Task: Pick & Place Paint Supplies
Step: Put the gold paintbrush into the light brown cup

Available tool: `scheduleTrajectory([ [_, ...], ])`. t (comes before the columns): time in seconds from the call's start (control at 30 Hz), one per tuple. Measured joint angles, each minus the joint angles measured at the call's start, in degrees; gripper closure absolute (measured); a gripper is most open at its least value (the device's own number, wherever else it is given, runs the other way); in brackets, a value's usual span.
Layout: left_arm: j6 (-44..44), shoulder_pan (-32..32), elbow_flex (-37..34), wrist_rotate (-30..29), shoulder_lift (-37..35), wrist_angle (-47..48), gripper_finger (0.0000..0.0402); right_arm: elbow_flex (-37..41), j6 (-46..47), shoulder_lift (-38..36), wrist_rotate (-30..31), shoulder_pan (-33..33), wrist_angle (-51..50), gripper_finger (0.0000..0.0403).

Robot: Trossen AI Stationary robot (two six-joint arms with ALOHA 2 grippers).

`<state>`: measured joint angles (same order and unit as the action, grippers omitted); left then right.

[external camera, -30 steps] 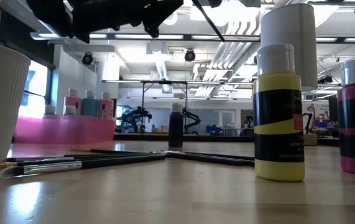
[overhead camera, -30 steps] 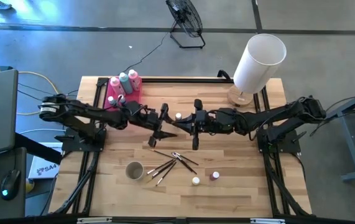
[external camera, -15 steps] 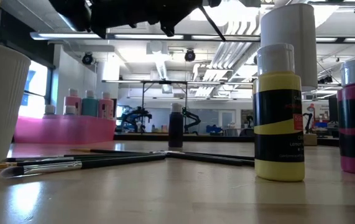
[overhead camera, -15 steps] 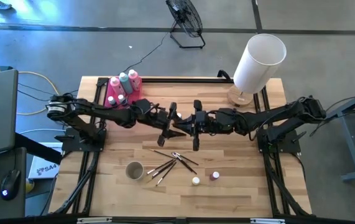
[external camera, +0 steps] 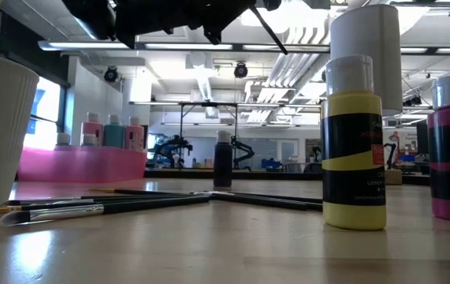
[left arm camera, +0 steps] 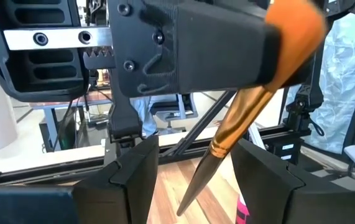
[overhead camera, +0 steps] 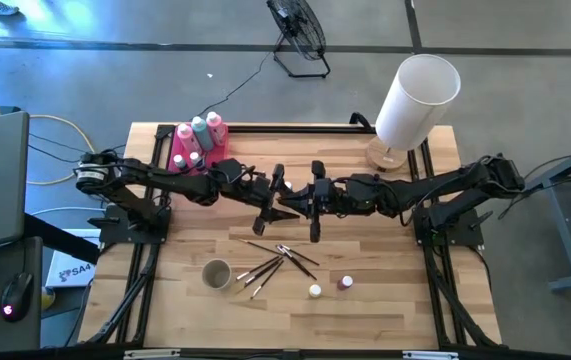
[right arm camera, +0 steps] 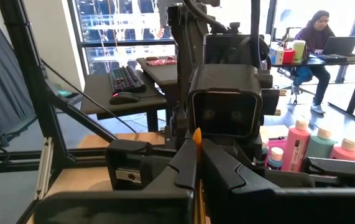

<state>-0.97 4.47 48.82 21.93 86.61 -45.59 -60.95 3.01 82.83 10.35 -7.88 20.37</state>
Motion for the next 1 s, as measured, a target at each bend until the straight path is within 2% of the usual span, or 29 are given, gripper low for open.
scheduleTrajectory([
  [0.17,0.0,0.0,0.0,0.0,0.0,0.2,0.0222,0.0,0.0,0.0,0.0,0.0,0.0,0.0399],
  [0.47,1.5,0.0,0.0,0.0,0.0,-0.6,0.032,0.0,0.0,0.0,0.0,0.0,0.0,0.0399],
  [0.7,1.4,-0.1,0.0,0.0,-0.1,-0.8,0.0374,0.0,0.5,0.0,0.3,0.0,0.0,0.0399],
  [0.83,1.3,0.0,0.0,0.0,-0.1,-0.9,0.0378,0.0,0.6,0.0,0.4,0.0,0.0,0.0399],
  [1.0,1.5,0.0,0.0,0.0,-0.1,-0.7,0.0363,0.0,0.5,0.0,0.1,0.0,0.0,0.0399],
])
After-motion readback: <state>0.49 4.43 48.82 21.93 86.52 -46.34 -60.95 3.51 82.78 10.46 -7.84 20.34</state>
